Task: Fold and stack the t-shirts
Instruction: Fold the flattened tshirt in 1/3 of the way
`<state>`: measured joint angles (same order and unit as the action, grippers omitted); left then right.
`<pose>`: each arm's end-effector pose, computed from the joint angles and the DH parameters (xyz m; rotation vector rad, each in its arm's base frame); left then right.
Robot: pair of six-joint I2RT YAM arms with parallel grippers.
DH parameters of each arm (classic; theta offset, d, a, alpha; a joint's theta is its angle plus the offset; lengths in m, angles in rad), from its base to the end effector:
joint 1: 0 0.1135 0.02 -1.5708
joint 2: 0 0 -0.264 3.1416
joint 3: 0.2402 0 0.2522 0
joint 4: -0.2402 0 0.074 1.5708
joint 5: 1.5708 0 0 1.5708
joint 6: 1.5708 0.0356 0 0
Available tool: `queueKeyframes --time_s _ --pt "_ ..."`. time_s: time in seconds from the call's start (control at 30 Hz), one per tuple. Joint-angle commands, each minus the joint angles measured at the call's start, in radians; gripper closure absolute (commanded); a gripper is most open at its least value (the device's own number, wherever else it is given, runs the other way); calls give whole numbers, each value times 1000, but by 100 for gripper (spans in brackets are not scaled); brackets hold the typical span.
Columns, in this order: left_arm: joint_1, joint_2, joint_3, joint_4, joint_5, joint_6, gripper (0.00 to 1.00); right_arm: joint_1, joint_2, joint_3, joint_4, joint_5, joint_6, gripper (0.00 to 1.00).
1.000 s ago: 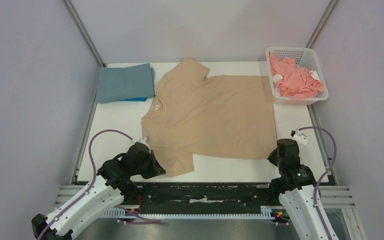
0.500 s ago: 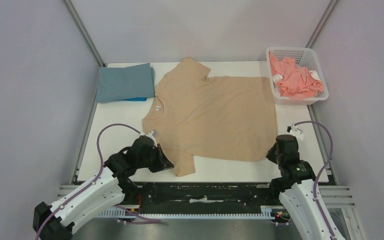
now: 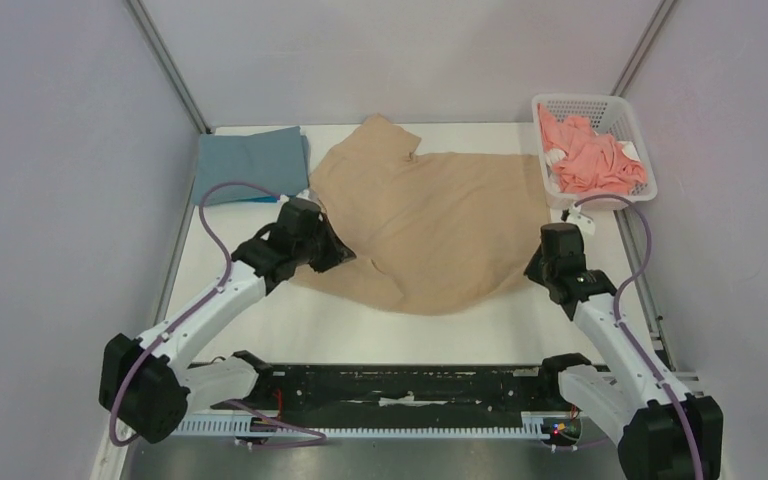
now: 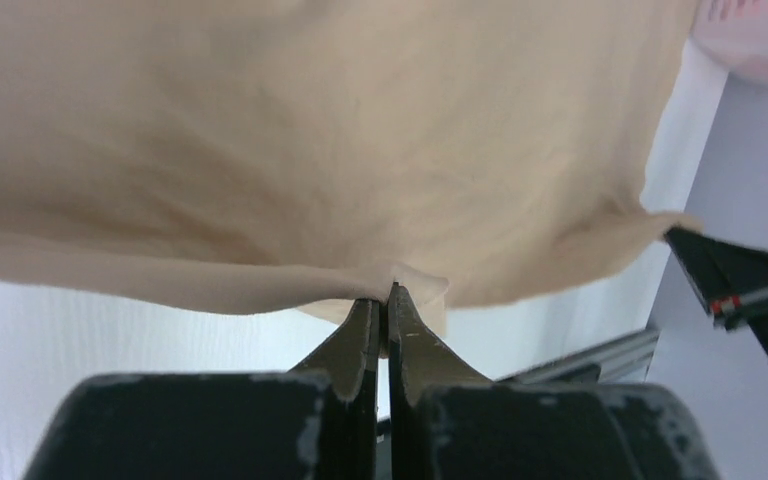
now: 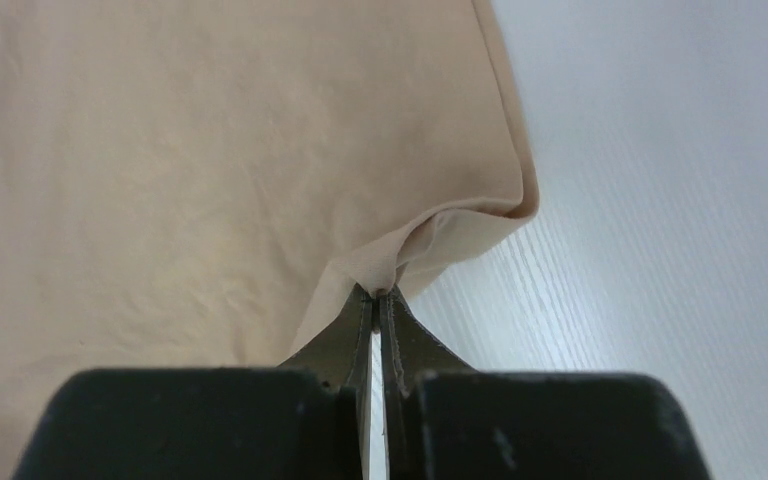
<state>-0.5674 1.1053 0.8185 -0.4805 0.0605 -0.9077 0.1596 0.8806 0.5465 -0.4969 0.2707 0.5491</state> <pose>0.1947 -0.1266 0.2616 -0.3883 2.4481 -0.7636 0.1753 0.0186 0.2134 0.5789 2.2908 0.0161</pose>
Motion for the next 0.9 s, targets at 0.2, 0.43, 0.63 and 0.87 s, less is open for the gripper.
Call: queueKeyframes --time_s 0.2,0.43,0.63,0.87 --pt "198 201 225 129 14 146 98 -2 179 187 117 151 -10 100" --pt "264 330 347 176 88 228 98 -5 250 238 152 191 -38 100" --pt "306 412 415 199 137 257 98 -12 323 276 157 228 -28 98" --pt "331 533 508 226 180 296 98 -22 412 305 177 270 -4 97"
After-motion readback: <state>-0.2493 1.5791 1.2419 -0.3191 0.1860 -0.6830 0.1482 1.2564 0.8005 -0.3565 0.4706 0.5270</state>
